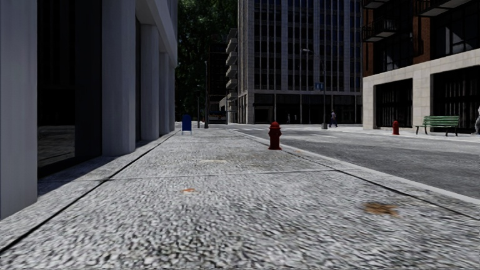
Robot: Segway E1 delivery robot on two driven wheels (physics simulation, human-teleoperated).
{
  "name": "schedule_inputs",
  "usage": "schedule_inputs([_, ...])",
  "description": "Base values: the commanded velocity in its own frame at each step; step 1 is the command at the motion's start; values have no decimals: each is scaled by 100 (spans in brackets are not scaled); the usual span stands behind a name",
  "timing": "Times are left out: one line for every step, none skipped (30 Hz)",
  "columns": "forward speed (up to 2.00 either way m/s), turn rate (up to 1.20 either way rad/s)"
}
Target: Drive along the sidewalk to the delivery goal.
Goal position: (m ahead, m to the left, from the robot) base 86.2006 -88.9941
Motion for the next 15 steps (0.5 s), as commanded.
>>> schedule_inputs([200, 0])
schedule_inputs([200, 0])
schedule_inputs([200, 0])
schedule_inputs([200, 0])
schedule_inputs([200, 0])
schedule_inputs([200, 0])
schedule_inputs([200, 0])
schedule_inputs([200, 7])
schedule_inputs([200, 13])
schedule_inputs([200, 20])
schedule_inputs([200, 20])
schedule_inputs([200, 27])
schedule_inputs([200, 30])
schedule_inputs([200, 31])
schedule_inputs([200, 31])
